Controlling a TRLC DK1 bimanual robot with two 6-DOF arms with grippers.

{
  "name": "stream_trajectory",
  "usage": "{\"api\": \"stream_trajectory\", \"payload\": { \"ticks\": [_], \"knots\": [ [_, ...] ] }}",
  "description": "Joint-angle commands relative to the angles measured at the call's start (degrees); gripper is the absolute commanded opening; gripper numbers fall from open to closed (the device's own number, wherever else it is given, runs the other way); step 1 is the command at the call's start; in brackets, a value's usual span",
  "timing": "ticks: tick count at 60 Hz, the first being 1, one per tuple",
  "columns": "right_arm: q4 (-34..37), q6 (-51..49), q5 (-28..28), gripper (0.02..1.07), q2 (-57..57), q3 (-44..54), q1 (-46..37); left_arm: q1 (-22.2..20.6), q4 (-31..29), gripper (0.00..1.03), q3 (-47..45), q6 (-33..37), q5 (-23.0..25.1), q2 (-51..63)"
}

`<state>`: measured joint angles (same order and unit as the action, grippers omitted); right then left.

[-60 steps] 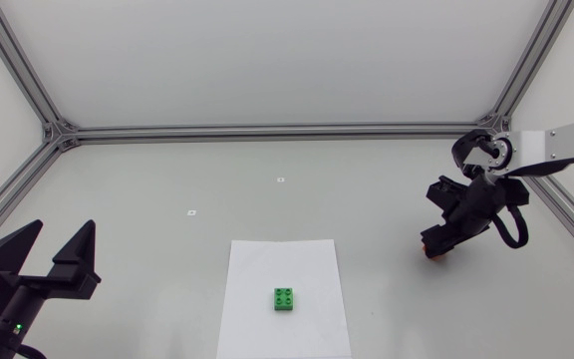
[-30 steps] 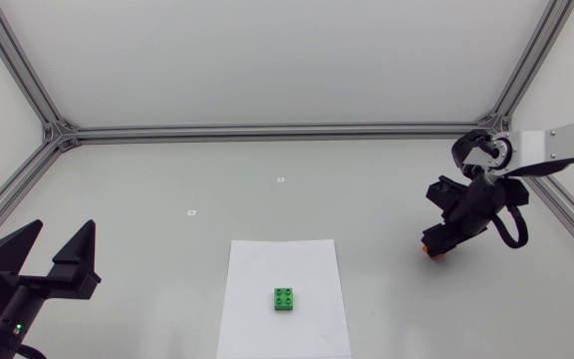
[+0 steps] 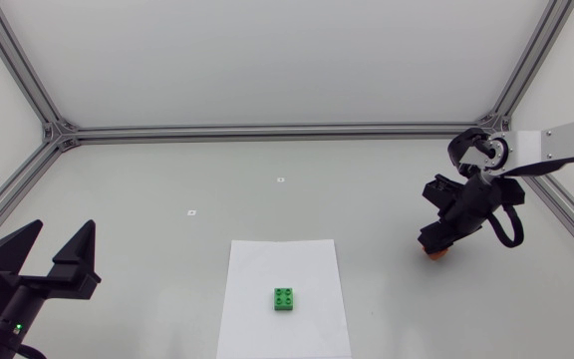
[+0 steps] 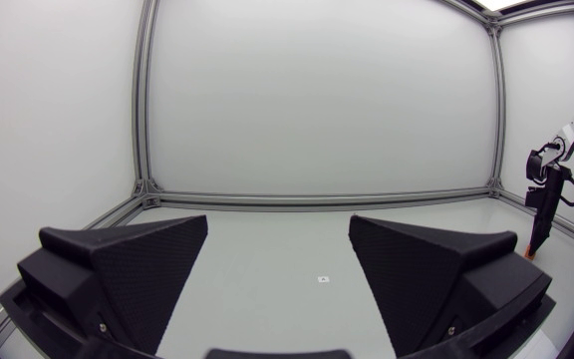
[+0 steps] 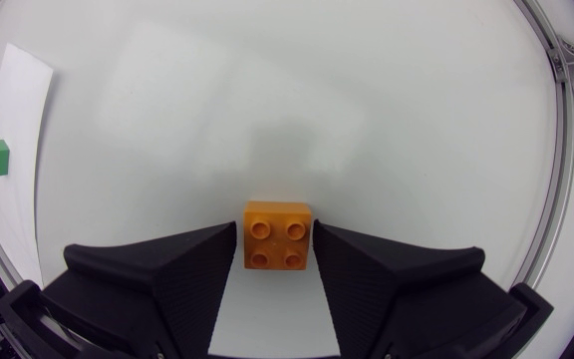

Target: Pick up the orange 2x2 brick with the right arm and stack it on top of the green 2x2 brick in the center

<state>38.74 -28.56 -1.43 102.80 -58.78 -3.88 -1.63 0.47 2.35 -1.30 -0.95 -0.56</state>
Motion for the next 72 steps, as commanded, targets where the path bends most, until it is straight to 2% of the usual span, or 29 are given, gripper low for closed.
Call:
{"api": "stream_trajectory", "payload": {
  "ticks": [1,20,24,32,34,40,42,47,59,72],
  "knots": [
    [-0.16,0.52,-0.06,0.54,1.52,1.04,0.36,-0.04,-0.65,0.99,-2.35,0.33,0.16,-0.23],
    [0.19,0.61,0.38,0.52,1.43,1.22,0.36,-0.04,-0.65,0.99,-2.35,0.33,0.16,-0.23],
    [0.28,0.61,0.29,0.46,1.61,1.13,0.36,-0.04,-0.65,0.99,-2.35,0.33,0.16,-0.23],
    [0.28,0.69,0.73,0.44,1.70,1.48,0.54,-0.04,-0.65,0.99,-2.35,0.33,0.16,-0.23],
    [0.19,0.78,0.55,0.40,1.52,1.57,0.54,-0.04,-0.65,0.99,-2.35,0.33,0.16,-0.23],
    [0.02,0.87,0.99,0.38,1.35,1.74,0.54,-0.04,-0.65,0.99,-2.35,0.33,0.16,-0.15],
    [-0.07,1.05,1.08,0.33,1.35,1.57,0.45,-0.04,-0.65,0.99,-2.35,0.33,0.16,-0.15],
    [0.28,1.05,1.26,0.33,0.56,1.57,0.28,-0.04,-0.65,0.99,-2.35,0.33,0.16,-0.23],
    [5.82,-0.89,1.43,0.33,-7.27,0.34,2.47,-0.04,-0.65,0.99,-2.35,0.33,0.16,-0.23],
    [12.50,-2.38,2.40,0.31,-14.74,-1.77,9.59,-0.04,-0.65,0.99,-2.35,0.33,0.16,-0.23]
  ]
}}
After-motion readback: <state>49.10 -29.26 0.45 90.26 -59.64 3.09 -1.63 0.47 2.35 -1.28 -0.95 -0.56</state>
